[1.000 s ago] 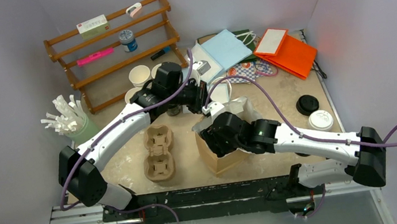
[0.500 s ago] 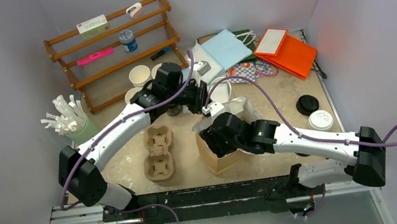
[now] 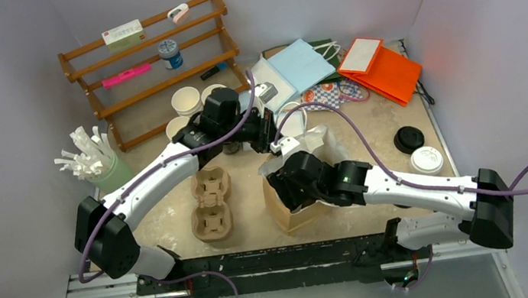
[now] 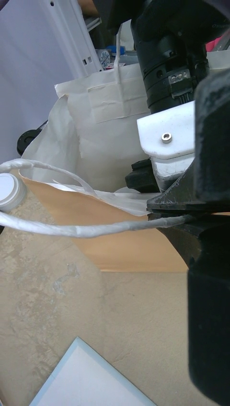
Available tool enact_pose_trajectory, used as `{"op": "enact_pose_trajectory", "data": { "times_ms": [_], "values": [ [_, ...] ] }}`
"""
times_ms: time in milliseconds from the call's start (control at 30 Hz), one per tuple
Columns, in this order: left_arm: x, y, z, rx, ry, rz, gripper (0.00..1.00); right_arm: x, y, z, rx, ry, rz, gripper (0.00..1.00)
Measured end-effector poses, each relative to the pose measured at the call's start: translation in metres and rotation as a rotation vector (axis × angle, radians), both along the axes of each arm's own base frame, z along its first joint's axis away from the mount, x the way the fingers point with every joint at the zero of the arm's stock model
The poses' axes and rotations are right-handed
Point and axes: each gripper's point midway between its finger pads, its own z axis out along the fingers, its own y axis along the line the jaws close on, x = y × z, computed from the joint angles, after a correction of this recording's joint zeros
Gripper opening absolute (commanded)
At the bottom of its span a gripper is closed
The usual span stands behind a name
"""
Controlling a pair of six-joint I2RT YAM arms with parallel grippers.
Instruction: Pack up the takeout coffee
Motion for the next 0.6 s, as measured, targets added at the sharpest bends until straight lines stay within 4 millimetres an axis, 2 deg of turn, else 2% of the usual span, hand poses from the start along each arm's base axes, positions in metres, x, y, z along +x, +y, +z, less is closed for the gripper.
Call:
{"op": "enact_pose_trajectory", "data": {
  "times_ms": [67, 167, 200, 233, 267, 600],
  "values": [
    [0.000, 0.000, 0.001, -0.004, -0.004, -0.002, 0.00, -0.001, -0.001, 0.002, 0.008, -0.001, -0.004, 0.50],
    [0.000, 0.000, 0.003, -0.005, -0.011, -0.003, 0.00, -0.001, -0.002, 0.005, 0.009, 0.002, -0.008, 0.67],
    [0.000, 0.001, 0.003, -0.004, -0.013, -0.004, 0.00, -0.001, -0.002, 0.006, 0.006, 0.004, -0.008, 0.73],
    [0.000, 0.001, 0.003, -0.004, -0.014, -0.005, 0.00, -0.002, -0.003, 0.007, 0.001, 0.007, -0.009, 0.92],
    [-0.001, 0.001, 0.003, -0.003, -0.015, -0.006, 0.00, -0.002, -0.004, 0.008, -0.007, 0.012, -0.009, 0.98],
    [-0.003, 0.003, 0.003, 0.008, -0.022, -0.019, 0.00, -0.008, -0.014, 0.016, -0.073, 0.044, -0.011, 0.99]
  ]
}}
